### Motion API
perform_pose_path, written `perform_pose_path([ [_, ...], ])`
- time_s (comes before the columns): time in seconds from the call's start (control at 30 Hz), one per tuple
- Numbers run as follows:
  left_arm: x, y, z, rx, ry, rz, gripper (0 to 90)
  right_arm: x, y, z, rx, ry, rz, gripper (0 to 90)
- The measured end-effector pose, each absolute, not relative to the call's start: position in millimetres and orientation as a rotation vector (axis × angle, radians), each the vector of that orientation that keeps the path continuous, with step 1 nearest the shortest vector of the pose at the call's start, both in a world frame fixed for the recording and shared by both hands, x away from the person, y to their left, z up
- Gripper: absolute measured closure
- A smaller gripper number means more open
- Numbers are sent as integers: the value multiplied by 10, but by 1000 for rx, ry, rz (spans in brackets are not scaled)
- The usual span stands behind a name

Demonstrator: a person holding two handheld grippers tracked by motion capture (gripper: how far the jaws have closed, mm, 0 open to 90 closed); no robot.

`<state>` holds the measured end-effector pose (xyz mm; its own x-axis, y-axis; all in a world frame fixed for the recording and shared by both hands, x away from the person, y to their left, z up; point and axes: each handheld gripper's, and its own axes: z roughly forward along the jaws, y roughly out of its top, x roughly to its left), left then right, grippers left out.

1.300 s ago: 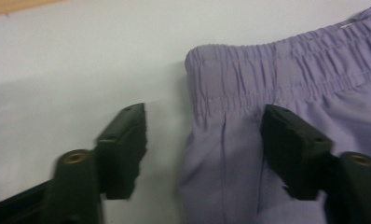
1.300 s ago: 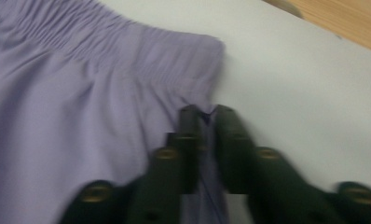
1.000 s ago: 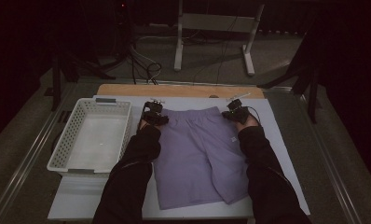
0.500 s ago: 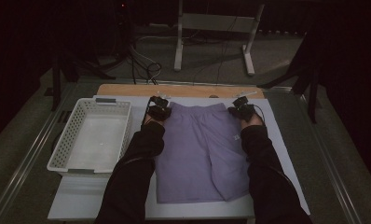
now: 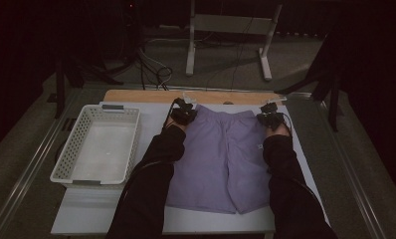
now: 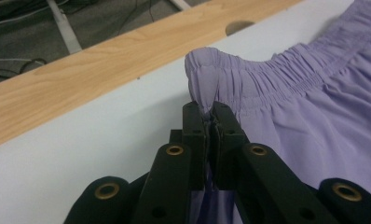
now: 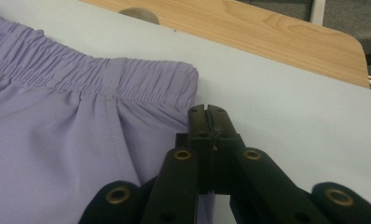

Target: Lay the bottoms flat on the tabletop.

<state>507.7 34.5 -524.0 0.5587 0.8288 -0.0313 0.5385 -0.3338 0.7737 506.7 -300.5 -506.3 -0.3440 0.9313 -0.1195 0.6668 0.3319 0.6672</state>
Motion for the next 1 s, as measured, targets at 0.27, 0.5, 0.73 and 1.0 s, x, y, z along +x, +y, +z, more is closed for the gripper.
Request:
perform_pose_path([
  [0.27,5074,366,-5264,2013,1145,461,669,5028,-2969,-5096,1401,2083,777,776],
  [0.5,5025,370,-5225,2015,1180,376,230,4972,-2974,-4994,1394,2065,895,475],
  [0.73,4861,407,-5000,1999,1124,337,69,4768,-2935,-4849,1349,2037,1142,133],
  [1.0,4665,427,-4844,1997,1048,307,13,4631,-2809,-4777,1168,2190,1255,128],
])
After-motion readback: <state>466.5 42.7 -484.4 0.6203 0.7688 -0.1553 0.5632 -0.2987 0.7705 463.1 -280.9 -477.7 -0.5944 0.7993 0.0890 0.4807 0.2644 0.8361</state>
